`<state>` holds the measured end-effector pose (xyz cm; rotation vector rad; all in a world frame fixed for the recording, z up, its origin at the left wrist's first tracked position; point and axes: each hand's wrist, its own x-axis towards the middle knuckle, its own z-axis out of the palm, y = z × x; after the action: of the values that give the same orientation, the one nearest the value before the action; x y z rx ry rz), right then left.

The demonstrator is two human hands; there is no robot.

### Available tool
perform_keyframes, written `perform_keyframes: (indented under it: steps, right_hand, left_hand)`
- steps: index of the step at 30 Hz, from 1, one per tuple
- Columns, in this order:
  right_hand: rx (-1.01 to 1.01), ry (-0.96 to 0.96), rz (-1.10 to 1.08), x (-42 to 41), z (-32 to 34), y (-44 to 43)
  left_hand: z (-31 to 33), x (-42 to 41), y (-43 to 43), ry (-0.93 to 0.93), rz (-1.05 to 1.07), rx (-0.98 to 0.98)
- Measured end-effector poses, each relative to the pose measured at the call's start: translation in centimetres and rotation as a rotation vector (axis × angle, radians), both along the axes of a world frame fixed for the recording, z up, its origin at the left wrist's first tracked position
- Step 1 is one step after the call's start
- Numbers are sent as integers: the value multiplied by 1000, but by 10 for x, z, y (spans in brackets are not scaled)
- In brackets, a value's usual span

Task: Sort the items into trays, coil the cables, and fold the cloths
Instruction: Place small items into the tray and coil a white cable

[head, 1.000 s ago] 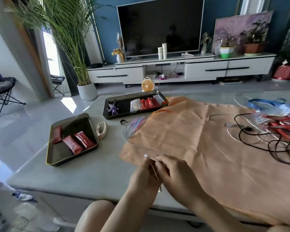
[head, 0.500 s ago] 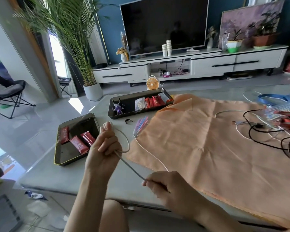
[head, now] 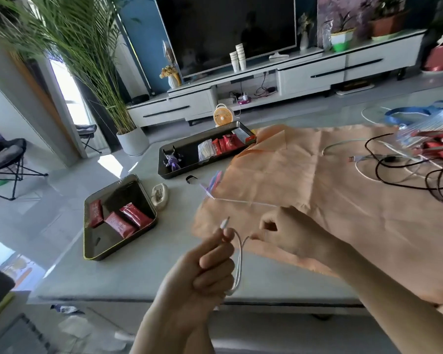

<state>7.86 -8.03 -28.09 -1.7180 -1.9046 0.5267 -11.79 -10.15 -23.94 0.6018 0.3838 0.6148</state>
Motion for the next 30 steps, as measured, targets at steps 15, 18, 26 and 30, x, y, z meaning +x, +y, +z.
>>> perform_keyframes:
  steps: [15,18,26,30]
  right_hand:
    - [367,-63,23,-39,2,-35]
    - [413,-175,82,-48,4,-44]
    - [384,-6,134,-61,-13,-44]
    - [364,79,157,-51,-15,-36]
  left_hand:
    - [-49,60,4,509,676,61]
    - [-44,55,13,481,724,40]
    - [-27,35,42,173,785,-163]
    - [-17,11,55,-28,771,-145]
